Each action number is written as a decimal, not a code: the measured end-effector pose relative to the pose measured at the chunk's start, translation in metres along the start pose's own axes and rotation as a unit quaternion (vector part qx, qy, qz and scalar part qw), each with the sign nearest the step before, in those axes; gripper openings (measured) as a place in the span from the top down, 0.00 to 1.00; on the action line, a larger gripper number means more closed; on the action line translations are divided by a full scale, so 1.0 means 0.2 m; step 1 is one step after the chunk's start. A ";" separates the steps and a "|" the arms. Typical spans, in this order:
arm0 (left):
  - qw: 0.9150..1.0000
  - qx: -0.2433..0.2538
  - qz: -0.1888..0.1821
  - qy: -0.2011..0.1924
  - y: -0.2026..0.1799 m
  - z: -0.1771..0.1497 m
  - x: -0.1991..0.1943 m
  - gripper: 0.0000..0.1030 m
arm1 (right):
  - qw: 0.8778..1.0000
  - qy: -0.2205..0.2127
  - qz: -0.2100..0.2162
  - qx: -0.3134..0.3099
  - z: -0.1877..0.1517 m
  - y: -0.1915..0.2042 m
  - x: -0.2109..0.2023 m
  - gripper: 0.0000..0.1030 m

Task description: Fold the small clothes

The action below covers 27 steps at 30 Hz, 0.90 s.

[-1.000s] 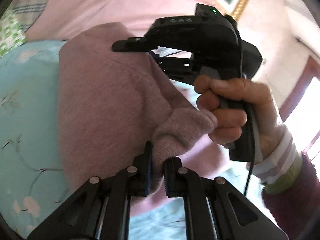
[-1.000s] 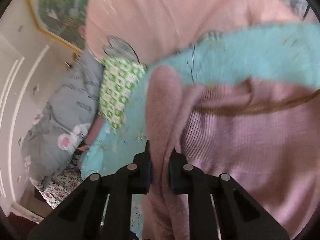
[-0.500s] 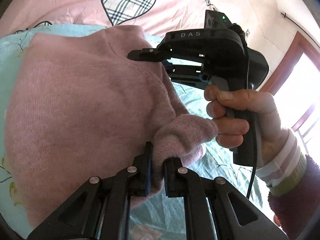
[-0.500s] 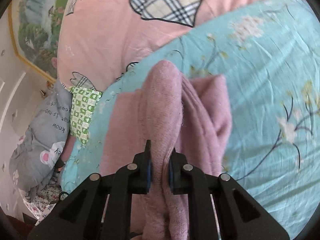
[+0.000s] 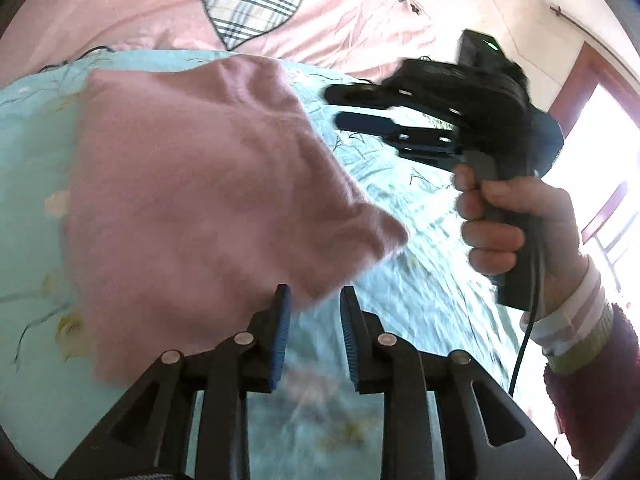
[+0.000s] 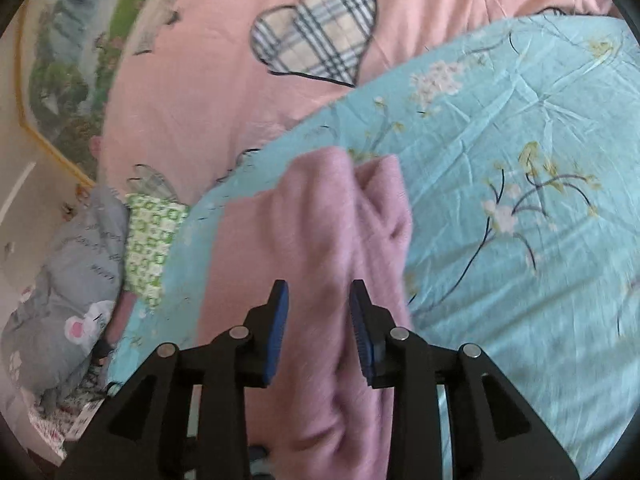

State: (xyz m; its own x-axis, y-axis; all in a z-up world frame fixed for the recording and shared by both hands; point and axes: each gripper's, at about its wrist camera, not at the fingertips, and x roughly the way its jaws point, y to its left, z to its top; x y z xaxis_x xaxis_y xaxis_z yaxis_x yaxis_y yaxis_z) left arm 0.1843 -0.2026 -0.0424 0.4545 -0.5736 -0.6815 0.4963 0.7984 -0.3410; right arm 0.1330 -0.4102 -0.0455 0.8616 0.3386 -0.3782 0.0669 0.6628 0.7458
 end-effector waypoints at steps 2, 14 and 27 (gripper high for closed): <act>1.000 -0.007 0.023 -0.008 0.06 -0.08 -0.10 0.61 | 1.000 -0.001 0.005 -0.002 -0.06 0.03 -0.04 0.68; 0.991 -0.063 0.119 0.006 0.39 -0.24 -0.19 0.58 | 0.999 0.021 -0.032 -0.014 -0.26 0.07 -0.01 0.58; 0.977 -0.073 0.202 -0.001 0.40 -0.15 -0.07 0.76 | 0.999 0.029 -0.026 -0.031 -0.28 0.05 0.10 0.90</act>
State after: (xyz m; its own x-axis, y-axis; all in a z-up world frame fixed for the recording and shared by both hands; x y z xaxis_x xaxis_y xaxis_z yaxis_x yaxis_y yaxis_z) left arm 0.1953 -0.1254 -0.0798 0.5932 -0.2064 -0.7782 0.1655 0.9772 -0.1330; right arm 0.1226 -0.3588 -0.0756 0.8269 0.3399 -0.4479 0.0774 0.7203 0.6893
